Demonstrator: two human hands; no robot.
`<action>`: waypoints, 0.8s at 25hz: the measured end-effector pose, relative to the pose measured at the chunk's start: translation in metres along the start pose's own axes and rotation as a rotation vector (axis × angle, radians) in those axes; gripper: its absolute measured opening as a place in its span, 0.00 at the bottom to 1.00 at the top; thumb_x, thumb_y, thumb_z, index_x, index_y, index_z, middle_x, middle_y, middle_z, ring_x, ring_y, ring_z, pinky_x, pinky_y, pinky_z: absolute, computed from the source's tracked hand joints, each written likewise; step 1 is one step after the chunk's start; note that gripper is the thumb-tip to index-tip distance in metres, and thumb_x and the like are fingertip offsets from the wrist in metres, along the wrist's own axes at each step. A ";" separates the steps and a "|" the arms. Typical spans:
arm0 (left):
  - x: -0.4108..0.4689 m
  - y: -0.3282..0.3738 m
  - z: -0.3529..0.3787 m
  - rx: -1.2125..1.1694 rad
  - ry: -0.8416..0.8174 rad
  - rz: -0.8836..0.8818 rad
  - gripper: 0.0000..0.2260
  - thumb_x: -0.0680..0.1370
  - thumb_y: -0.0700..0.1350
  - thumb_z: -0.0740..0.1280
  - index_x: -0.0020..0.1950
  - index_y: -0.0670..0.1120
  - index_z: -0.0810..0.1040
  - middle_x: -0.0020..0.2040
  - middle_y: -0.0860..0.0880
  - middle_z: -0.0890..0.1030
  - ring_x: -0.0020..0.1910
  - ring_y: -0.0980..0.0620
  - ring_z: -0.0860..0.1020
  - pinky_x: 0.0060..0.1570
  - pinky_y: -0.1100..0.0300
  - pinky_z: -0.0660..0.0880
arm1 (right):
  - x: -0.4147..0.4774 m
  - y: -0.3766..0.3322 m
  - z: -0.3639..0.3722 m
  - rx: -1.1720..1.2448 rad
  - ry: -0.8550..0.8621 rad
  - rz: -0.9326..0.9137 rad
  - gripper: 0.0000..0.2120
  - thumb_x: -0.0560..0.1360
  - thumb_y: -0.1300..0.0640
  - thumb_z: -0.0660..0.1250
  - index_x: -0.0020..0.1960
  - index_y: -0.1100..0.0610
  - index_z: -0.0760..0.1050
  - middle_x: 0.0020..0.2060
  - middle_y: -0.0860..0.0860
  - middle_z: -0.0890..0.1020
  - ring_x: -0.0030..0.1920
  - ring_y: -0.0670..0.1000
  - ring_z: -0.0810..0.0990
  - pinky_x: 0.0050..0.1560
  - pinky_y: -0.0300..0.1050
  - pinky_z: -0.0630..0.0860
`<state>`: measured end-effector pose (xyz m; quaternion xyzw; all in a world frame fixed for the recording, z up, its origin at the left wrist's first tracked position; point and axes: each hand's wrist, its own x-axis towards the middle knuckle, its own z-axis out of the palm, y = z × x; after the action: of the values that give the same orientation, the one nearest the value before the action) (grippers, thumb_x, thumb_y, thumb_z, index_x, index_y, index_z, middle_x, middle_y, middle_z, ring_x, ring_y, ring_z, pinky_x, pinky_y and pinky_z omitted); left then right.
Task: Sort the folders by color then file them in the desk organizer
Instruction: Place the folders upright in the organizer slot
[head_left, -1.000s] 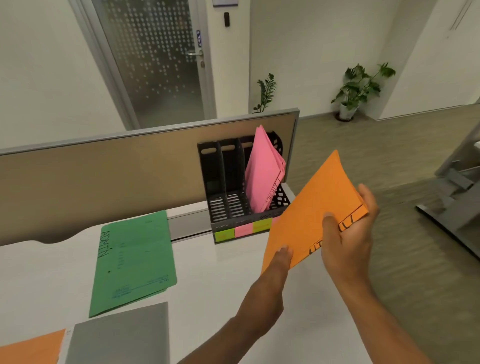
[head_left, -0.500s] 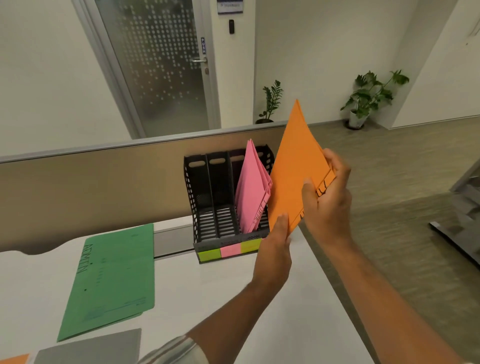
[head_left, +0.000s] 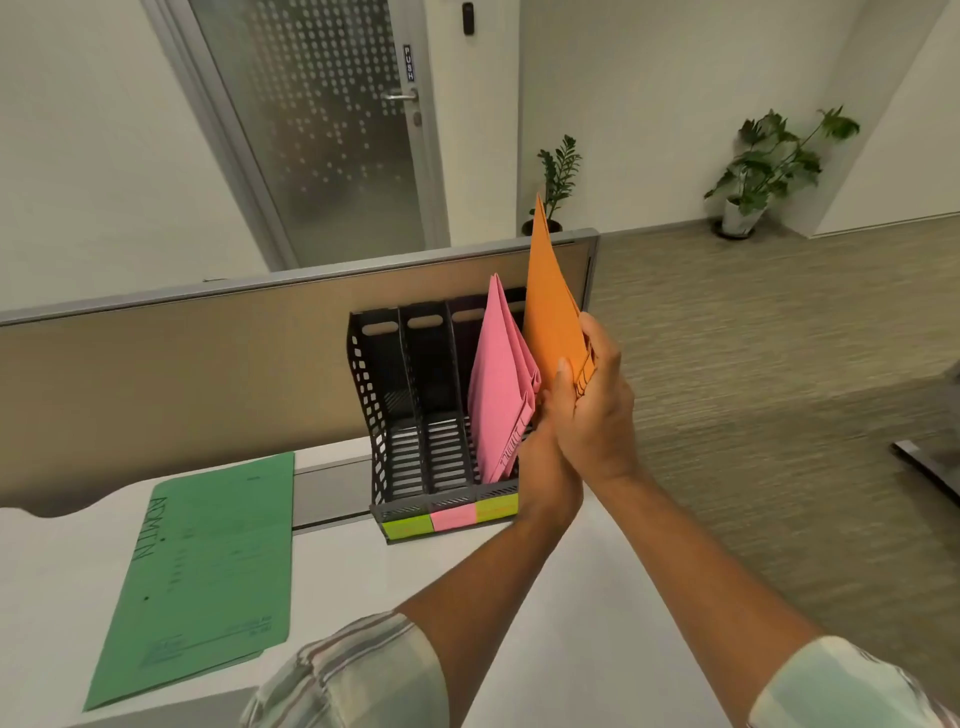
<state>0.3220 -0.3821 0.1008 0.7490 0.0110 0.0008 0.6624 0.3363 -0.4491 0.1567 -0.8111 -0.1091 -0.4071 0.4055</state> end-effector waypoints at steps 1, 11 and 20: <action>0.005 -0.007 0.000 0.062 -0.012 0.014 0.14 0.84 0.34 0.65 0.70 0.37 0.78 0.60 0.37 0.84 0.46 0.58 0.80 0.45 0.72 0.79 | 0.001 0.005 0.004 -0.004 -0.008 0.016 0.24 0.85 0.52 0.59 0.79 0.51 0.56 0.64 0.60 0.79 0.51 0.58 0.84 0.49 0.47 0.83; 0.002 -0.009 0.004 -0.057 0.011 -0.035 0.13 0.88 0.40 0.56 0.65 0.39 0.79 0.54 0.39 0.81 0.58 0.38 0.76 0.56 0.47 0.77 | -0.033 0.047 0.023 -0.037 -0.253 0.438 0.30 0.84 0.54 0.64 0.81 0.44 0.54 0.70 0.54 0.77 0.66 0.55 0.80 0.63 0.54 0.81; -0.046 -0.059 -0.056 0.668 -0.258 0.007 0.29 0.87 0.44 0.63 0.86 0.50 0.56 0.84 0.51 0.63 0.83 0.48 0.62 0.80 0.49 0.65 | -0.100 0.031 0.012 -0.066 -0.455 0.657 0.31 0.84 0.52 0.63 0.83 0.50 0.53 0.78 0.55 0.70 0.76 0.58 0.71 0.72 0.58 0.72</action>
<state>0.2742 -0.3205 0.0501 0.9181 -0.0759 -0.0952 0.3771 0.2945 -0.4450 0.0602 -0.8848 0.0820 -0.0692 0.4535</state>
